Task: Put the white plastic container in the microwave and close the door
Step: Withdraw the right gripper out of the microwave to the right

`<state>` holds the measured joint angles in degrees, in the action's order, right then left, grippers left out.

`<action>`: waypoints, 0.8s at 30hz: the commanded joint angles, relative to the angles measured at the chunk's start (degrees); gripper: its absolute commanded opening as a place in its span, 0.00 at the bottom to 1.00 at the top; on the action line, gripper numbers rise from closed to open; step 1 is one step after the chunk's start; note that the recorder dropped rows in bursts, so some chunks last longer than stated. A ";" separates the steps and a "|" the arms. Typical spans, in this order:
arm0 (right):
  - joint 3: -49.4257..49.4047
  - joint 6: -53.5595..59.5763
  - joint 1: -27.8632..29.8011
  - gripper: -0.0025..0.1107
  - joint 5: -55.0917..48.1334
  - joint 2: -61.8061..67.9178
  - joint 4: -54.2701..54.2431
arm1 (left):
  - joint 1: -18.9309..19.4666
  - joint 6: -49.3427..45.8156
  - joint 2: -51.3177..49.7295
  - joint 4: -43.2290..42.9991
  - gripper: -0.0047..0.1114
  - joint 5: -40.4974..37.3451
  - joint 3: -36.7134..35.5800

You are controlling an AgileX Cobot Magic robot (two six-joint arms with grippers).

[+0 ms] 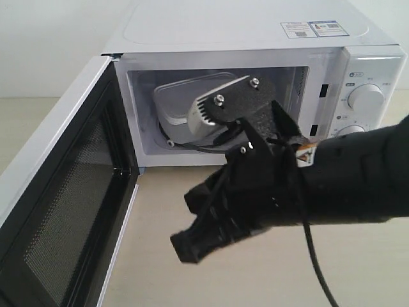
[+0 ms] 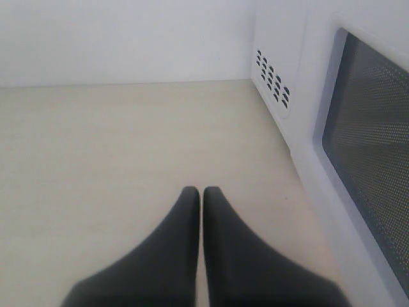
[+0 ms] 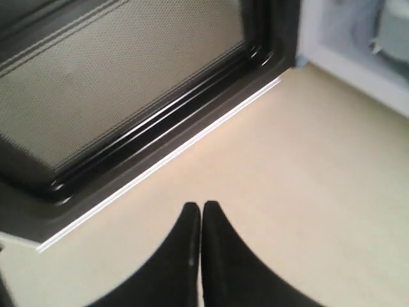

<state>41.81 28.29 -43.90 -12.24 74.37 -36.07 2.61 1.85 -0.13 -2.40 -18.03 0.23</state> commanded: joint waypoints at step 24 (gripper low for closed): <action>-0.21 -0.91 0.00 0.02 -41.97 -7.97 0.40 | 0.09 -0.22 0.13 -0.06 0.07 0.15 -0.23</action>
<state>41.67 27.93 -43.90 -53.80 66.80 -35.96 2.61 1.85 -0.13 -2.40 -18.03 0.23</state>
